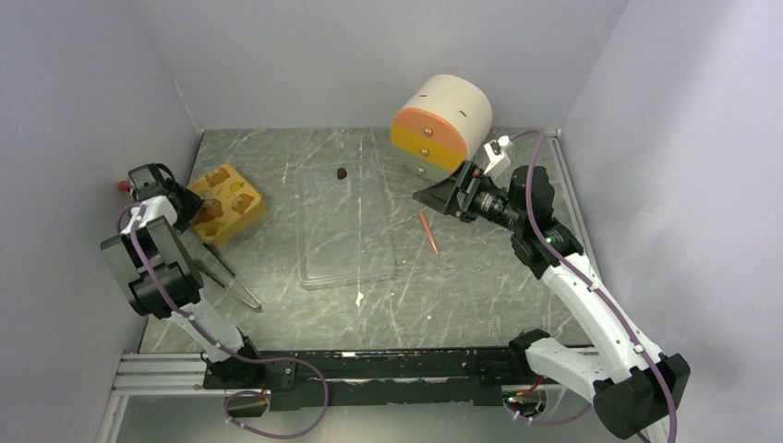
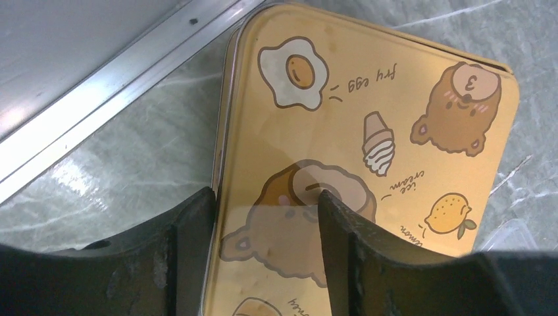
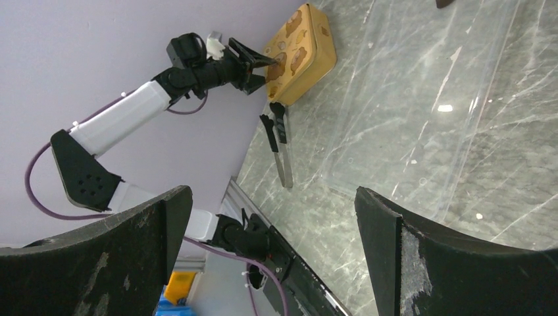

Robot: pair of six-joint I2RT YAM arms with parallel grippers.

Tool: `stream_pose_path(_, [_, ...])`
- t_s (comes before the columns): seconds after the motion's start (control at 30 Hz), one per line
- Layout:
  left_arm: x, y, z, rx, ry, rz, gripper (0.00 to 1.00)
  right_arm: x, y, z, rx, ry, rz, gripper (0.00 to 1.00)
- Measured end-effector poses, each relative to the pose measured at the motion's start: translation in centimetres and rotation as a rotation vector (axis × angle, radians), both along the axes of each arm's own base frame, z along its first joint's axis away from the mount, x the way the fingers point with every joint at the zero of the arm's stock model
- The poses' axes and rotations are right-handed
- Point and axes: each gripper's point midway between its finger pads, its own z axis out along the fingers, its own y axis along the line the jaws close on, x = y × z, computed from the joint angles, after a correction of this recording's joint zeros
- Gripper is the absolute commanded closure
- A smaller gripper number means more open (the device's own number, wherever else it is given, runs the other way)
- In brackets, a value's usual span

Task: Pack the chocolate
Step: Move the packing box to the center of the board.

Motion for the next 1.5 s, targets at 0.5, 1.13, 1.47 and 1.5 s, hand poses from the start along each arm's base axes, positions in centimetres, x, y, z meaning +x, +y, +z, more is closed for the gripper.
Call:
stream_pose_path(0.5, [7.3,-2.8,0.6,0.137,0.027,-0.281,0.39,3.3,4.9,-3.2,-0.096,0.068,0.065,0.21])
stream_pose_path(1.13, [7.9,-3.6,5.1,0.168,-0.046,-0.231,0.28,15.6,27.6,-12.0,-0.288,-0.039,0.131,0.29])
stream_pose_path(1.47, [7.7,-4.4,4.5,0.114,-0.048,-0.251,0.32,18.6,31.7,-22.3,-0.369,-0.018,0.150,0.34])
stream_pose_path(1.5, [7.6,-4.5,4.4,0.106,-0.048,-0.257,0.33,18.7,31.9,-22.8,-0.366,-0.020,0.150,0.34])
